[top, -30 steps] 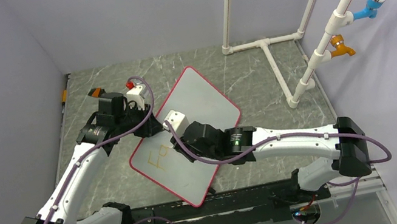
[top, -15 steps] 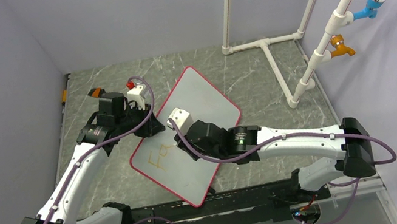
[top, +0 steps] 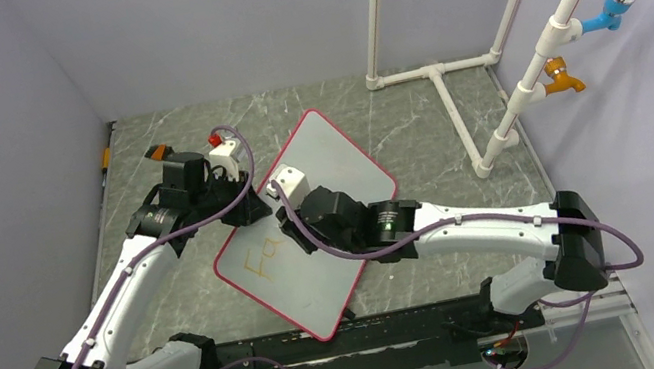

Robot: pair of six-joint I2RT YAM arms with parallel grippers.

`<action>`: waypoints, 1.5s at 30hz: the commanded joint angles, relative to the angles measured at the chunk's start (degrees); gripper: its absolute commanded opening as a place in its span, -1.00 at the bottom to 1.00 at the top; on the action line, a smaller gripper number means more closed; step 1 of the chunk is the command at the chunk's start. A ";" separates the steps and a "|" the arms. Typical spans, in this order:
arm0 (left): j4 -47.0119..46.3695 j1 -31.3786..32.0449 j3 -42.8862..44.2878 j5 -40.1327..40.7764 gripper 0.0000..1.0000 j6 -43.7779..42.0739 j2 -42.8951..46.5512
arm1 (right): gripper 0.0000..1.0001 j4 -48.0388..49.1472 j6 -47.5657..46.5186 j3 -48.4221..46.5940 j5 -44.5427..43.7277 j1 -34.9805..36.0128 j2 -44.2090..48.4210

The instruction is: Write a sentence on the whiteboard

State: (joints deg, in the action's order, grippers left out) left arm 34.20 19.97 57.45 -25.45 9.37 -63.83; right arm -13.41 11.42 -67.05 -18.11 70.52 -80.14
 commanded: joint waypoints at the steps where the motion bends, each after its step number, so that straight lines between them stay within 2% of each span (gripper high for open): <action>1: -1.34 -0.10 -0.25 8.67 -1.00 -6.11 1.07 | -1.00 2.61 0.44 -3.15 -0.06 -0.69 -1.29; 28: -1.41 -0.07 -0.15 8.69 -1.00 -6.11 0.82 | -1.00 -1.34 2.88 3.76 2.00 -0.91 0.45; 45: -1.34 -0.10 -0.15 8.67 -1.00 -6.11 0.95 | -1.00 -3.63 3.52 3.79 4.40 -0.86 6.22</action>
State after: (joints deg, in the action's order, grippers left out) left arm 34.26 19.97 57.45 -25.39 9.41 -63.68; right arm -17.67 14.68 -62.06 -14.48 69.78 -76.90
